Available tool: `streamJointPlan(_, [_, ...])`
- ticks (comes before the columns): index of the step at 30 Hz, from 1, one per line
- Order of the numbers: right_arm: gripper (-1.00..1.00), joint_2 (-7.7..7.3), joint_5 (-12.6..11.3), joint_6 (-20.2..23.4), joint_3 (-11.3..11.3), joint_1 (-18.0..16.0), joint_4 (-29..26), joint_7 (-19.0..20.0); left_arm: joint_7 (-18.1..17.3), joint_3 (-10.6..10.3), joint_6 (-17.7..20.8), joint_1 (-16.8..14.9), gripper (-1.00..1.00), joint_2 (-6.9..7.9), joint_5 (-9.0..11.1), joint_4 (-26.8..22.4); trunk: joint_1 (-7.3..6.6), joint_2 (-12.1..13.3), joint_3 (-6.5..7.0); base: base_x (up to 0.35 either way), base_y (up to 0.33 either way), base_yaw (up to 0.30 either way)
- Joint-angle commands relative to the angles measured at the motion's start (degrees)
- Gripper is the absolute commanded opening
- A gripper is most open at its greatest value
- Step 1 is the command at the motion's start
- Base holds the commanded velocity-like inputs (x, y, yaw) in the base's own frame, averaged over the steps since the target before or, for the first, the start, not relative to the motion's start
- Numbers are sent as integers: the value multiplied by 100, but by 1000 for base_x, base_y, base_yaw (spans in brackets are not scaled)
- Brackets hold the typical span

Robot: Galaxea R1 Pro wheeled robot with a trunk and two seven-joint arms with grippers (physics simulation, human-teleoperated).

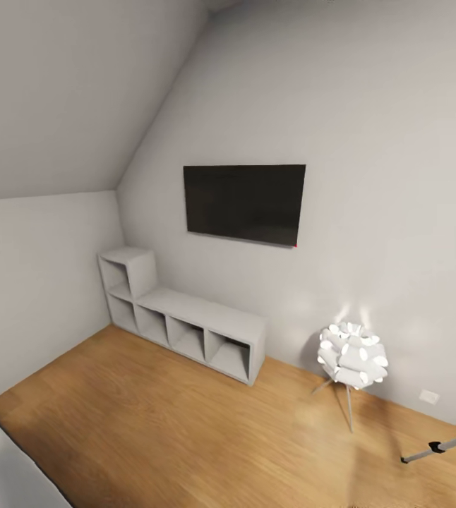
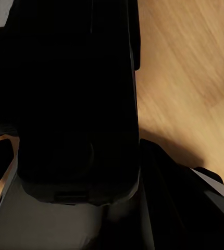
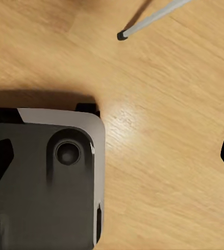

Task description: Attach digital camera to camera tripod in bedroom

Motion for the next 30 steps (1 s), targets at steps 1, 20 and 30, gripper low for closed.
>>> streamJointPlan(1, [100, -5, 48, -32, -50, -9, 17, 11, -32, -10, -18, -5, -100, 3, 27, 8, 2, -8, -10, 0, 8, -111])
streamJointPlan(20, [100, -19, 65, -24, -49, -9, 15, 19, -31, -10, -18, -10, -100, 3, 33, 8, 2, -9, -10, 0, 1, -16])
streamJointPlan(30, [100, 12, 65, -29, -44, -9, 15, 19, -27, -10, -18, -11, -100, -7, 35, 8, 2, -9, -10, 0, 0, 0])
